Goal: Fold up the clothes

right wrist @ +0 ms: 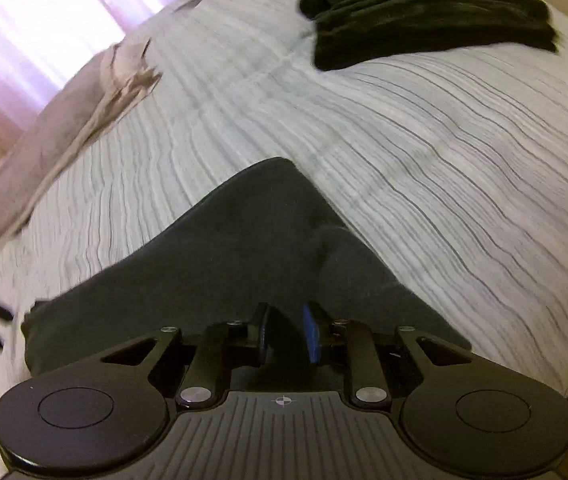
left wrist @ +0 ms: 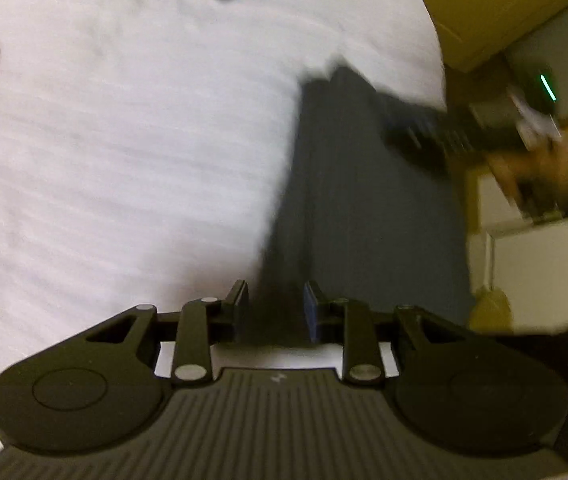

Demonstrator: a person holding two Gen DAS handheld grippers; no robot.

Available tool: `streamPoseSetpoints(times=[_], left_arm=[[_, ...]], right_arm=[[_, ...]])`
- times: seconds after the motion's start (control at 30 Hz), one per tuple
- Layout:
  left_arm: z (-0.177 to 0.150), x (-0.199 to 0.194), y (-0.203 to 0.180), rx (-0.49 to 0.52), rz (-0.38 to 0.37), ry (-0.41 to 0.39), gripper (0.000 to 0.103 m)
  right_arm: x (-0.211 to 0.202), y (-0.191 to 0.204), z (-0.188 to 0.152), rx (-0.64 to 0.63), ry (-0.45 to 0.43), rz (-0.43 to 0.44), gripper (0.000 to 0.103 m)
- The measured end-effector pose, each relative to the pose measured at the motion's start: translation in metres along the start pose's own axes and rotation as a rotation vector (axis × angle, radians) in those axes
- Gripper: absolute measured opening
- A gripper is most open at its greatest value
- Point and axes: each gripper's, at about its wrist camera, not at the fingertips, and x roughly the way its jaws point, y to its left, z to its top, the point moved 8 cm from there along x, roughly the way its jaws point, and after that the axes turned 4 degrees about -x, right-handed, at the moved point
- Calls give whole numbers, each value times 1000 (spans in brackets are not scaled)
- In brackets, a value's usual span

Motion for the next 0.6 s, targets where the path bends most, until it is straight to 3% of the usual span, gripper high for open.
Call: streamPoseSetpoints(times=[0.17, 0.33, 0.47, 0.53, 0.57, 0.6], left_arm=[[-15, 21, 8, -77, 5, -19, 24], [-21, 42, 24, -153, 16, -53, 26], [-23, 37, 33, -95, -29, -62, 26], [-30, 28, 35, -47, -9, -74, 27], [-35, 22, 36, -21, 9, -79, 28], [-40, 17, 36, 9, 20, -82, 28]], right_arm=[[-1, 5, -1, -65, 29, -13, 22], [-13, 19, -9, -127, 51, -83, 22], [-37, 39, -22, -116, 39, -159, 23], [-54, 61, -31, -118, 9, -155, 39], [-62, 76, -37, -129, -13, -146, 60], [-69, 94, -43, -144, -39, -135, 63]])
